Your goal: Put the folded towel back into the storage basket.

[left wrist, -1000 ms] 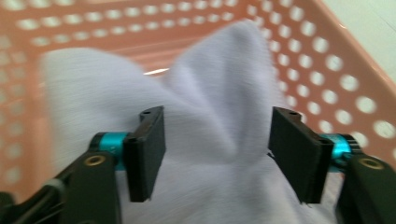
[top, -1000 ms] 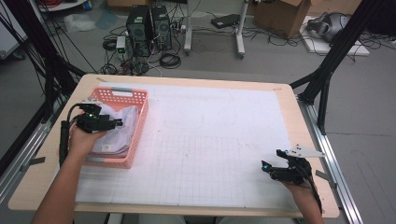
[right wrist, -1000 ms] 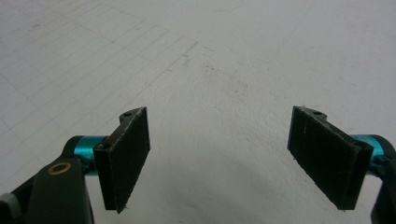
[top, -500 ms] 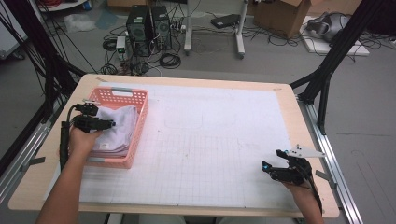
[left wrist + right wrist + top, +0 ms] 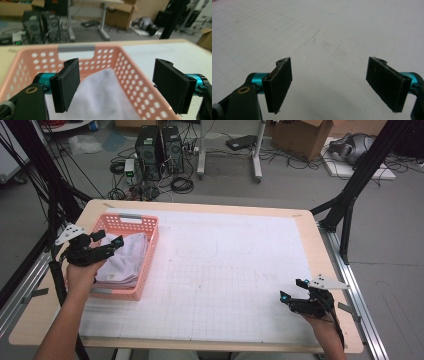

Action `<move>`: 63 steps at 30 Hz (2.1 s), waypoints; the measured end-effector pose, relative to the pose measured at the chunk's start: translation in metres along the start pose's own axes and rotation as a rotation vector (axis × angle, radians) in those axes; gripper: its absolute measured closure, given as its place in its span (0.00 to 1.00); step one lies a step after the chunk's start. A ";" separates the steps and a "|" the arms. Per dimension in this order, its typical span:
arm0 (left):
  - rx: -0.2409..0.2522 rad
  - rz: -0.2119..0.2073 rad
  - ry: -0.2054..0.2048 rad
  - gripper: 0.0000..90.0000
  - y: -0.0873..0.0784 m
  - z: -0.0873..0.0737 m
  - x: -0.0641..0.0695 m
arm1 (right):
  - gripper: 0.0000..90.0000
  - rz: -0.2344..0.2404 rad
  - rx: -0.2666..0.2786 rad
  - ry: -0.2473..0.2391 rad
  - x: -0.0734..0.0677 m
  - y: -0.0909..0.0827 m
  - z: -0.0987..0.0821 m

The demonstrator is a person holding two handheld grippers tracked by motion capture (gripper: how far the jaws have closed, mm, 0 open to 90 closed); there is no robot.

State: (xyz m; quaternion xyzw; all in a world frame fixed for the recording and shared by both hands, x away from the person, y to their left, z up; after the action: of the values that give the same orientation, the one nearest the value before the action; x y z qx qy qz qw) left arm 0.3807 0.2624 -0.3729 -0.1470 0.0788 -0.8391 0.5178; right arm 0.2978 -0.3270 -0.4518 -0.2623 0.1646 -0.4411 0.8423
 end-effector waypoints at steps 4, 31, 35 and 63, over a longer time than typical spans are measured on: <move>0.047 -0.036 0.010 0.25 -0.006 0.003 0.015 | 0.22 0.000 0.012 -0.004 -0.002 0.000 0.002; 0.066 -0.328 0.148 0.26 0.016 -0.022 0.164 | 0.22 0.001 0.071 -0.018 -0.003 -0.005 0.009; 0.061 -0.376 0.164 0.27 0.024 -0.035 0.185 | 0.22 -0.002 0.080 -0.020 -0.004 -0.008 0.009; -0.025 -0.428 0.205 0.27 0.045 -0.086 0.211 | 0.22 -0.017 0.072 -0.034 -0.010 -0.011 0.005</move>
State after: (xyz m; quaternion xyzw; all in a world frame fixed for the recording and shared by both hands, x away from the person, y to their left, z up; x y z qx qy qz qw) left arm 0.3016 0.0519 -0.4326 -0.0809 0.1084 -0.9392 0.3155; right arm 0.2877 -0.3219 -0.4405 -0.2406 0.1318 -0.4494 0.8502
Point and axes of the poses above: each handheld gripper's, and its own axes: y roughly forward along the jaws, z roughly out of its top, x roughly to its right, the point moved 5 cm from there along y, roughly forward along the jaws, and after that the axes turned 3 degrees about -x, right-handed, at the moved point
